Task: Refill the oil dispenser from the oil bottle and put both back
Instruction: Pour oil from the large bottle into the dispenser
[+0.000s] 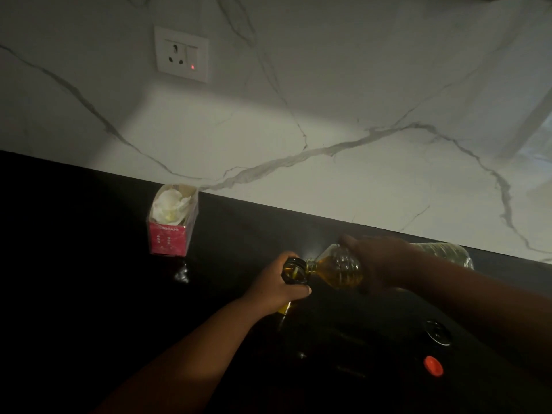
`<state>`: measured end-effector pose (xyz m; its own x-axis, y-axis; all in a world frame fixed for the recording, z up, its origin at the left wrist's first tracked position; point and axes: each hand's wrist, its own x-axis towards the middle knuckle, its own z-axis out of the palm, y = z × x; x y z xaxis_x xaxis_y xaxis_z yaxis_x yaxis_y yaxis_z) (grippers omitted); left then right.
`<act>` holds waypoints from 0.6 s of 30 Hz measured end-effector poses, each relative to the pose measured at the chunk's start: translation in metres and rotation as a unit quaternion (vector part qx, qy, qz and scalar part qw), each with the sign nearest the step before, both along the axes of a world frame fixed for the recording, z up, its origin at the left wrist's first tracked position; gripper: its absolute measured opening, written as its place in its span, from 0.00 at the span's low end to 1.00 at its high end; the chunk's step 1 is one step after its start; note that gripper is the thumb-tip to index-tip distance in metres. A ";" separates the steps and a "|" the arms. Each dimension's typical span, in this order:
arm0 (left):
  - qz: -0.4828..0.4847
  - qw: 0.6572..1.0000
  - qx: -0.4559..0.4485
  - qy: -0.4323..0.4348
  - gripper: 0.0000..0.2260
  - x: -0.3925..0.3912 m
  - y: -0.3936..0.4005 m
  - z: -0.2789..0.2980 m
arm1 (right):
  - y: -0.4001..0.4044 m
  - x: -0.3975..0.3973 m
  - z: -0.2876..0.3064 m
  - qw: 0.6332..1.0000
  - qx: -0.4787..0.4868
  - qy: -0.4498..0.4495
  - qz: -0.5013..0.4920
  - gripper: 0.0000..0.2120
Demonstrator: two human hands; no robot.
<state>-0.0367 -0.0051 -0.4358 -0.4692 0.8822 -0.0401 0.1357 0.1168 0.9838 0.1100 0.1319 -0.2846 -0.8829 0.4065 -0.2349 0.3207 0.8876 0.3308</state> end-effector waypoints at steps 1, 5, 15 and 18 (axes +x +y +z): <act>0.000 1.000 0.000 0.000 0.26 0.000 0.000 0.000 | 0.000 0.000 0.000 1.000 -0.001 0.002 0.001 0.44; 0.004 1.000 -0.003 0.000 0.26 0.001 0.000 0.001 | 0.000 0.001 0.000 1.000 -0.002 0.001 -0.003 0.44; 0.002 1.000 -0.004 -0.003 0.26 0.001 -0.001 0.002 | 0.000 0.000 0.000 1.000 0.001 -0.005 -0.003 0.45; 0.002 1.000 -0.006 -0.004 0.27 0.001 -0.002 0.002 | 0.000 -0.001 -0.001 1.000 0.003 -0.007 -0.004 0.46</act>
